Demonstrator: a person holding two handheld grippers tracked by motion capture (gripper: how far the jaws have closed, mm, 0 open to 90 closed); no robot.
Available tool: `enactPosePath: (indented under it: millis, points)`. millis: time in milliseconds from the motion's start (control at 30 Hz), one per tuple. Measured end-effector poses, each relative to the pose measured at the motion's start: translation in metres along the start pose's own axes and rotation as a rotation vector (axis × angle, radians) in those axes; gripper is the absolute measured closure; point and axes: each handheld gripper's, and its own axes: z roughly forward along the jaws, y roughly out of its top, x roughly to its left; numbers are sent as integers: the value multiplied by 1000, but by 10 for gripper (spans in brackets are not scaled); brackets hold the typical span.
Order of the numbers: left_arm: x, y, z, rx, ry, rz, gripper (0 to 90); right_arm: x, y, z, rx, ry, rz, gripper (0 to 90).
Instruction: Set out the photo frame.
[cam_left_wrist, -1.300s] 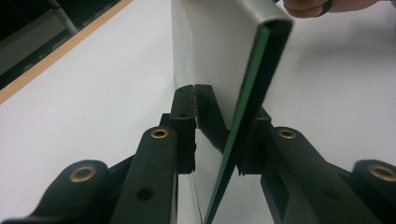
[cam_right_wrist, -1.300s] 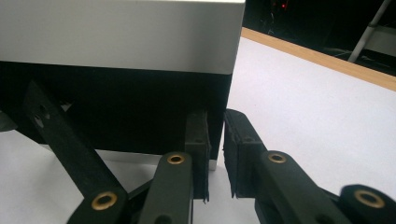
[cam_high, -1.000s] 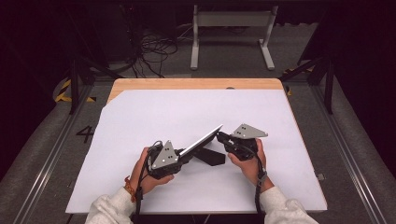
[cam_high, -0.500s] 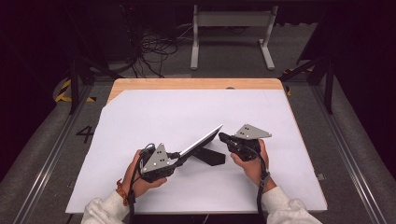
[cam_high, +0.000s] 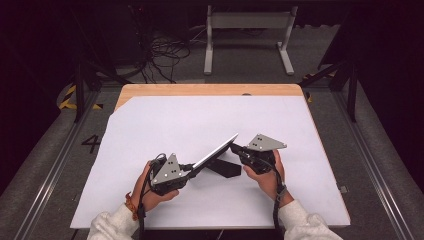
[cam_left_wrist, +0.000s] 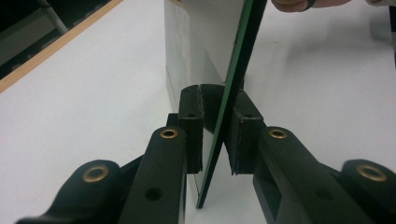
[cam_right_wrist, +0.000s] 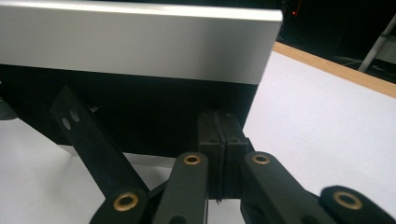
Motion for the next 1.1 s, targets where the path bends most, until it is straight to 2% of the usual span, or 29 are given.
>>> enactPosePath:
  millis: [233,367,567,867,1100]
  points:
    - [1,1,4,-4,-14,-11,772,2,1,2,4,-9,1,900]
    - [-5,3,6,2,-1,2,756,1,2,4,5,-14,-1,900]
    - [-7,4,7,5,6,3,739,1,1,15,7,3,4,900]
    - [-10,6,13,-16,-6,-32,685,-1,2,25,-2,14,20,900]
    - [-12,7,13,-6,-1,1,648,0,1,25,3,4,13,885]
